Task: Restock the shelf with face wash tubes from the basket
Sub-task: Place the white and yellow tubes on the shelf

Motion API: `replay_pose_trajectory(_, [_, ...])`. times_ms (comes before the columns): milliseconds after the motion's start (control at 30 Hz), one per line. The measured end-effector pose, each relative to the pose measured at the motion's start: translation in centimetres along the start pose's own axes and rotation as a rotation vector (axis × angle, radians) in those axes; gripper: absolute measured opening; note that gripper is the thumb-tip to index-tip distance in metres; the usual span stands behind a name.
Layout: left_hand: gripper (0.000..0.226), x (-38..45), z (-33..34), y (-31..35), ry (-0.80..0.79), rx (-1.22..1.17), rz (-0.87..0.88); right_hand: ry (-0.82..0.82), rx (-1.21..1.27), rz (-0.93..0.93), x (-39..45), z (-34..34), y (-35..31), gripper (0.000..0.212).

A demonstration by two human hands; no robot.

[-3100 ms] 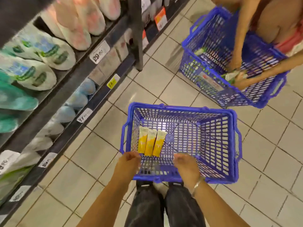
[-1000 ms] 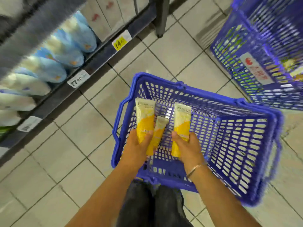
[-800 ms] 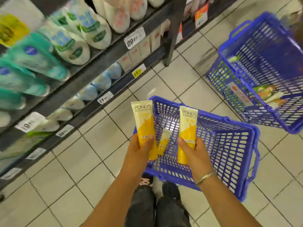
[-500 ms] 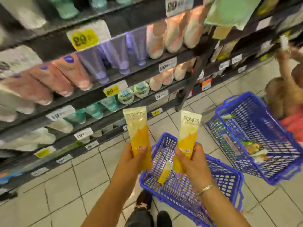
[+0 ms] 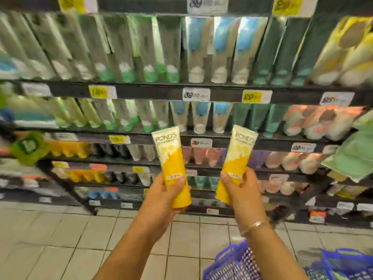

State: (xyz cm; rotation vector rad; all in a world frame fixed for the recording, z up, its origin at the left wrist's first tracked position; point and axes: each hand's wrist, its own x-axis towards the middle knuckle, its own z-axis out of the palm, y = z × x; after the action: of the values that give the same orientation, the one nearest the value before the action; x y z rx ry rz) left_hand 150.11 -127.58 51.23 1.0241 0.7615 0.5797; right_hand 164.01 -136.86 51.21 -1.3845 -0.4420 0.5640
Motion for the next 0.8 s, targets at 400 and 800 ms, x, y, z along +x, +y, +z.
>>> replay_pose_trajectory(400, [0.055,-2.6,-10.3,13.8,0.109,0.082,0.274,-0.281,0.050,-0.109,-0.1,15.6,-8.5,0.022])
replay_pose_trajectory(800, [0.060,3.3,-23.5,28.0,-0.019,0.122,0.457,-0.259,0.070,-0.287,2.6,33.1,-12.0,0.030])
